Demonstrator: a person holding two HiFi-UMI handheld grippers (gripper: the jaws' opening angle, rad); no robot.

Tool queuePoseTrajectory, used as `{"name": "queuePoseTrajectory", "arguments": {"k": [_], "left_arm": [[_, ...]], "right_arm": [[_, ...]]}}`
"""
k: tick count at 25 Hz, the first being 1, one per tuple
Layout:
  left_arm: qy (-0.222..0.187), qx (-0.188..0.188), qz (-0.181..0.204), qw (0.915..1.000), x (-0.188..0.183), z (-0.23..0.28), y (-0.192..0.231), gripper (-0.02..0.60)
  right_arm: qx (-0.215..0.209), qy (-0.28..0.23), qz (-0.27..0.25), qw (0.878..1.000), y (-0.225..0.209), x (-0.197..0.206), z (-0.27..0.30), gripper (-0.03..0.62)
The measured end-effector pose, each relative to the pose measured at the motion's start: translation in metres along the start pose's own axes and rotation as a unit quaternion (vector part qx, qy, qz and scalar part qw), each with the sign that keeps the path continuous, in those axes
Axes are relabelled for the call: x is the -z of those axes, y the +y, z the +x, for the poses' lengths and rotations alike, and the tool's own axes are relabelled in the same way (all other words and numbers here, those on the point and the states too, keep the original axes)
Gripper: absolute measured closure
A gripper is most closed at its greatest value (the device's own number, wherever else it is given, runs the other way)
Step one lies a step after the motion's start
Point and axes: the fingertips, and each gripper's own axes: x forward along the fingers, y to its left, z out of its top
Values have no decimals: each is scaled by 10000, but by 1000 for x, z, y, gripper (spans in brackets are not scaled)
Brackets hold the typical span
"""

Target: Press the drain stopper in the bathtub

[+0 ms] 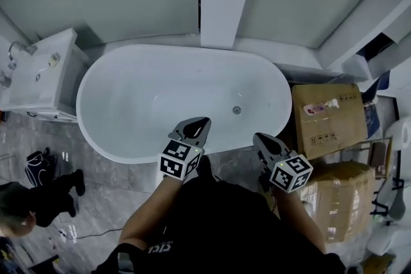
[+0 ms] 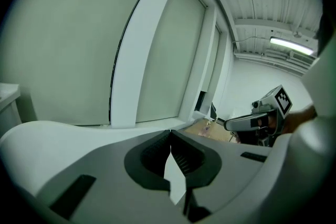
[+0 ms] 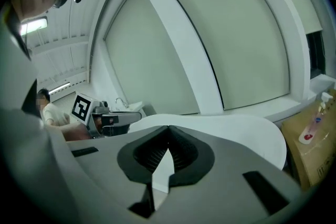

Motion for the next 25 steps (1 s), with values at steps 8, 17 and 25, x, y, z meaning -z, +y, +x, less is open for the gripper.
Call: {"name": "queuePoseTrajectory", "arguments": {"k": [8,17,25], "left_arm": [[44,-106,-47,9999,-15,34,45,565],[163,-476,-312,9982,-31,83,49,565],[355,-850,-398,9950,-59,165,27,565]], "right_arm": [[-29,479,62,9988,-27,-13,59,580],[-578,661,56,9961,-76,-48,98,580],[-1030,869,-99,9908,-157,-81,105,580]]}}
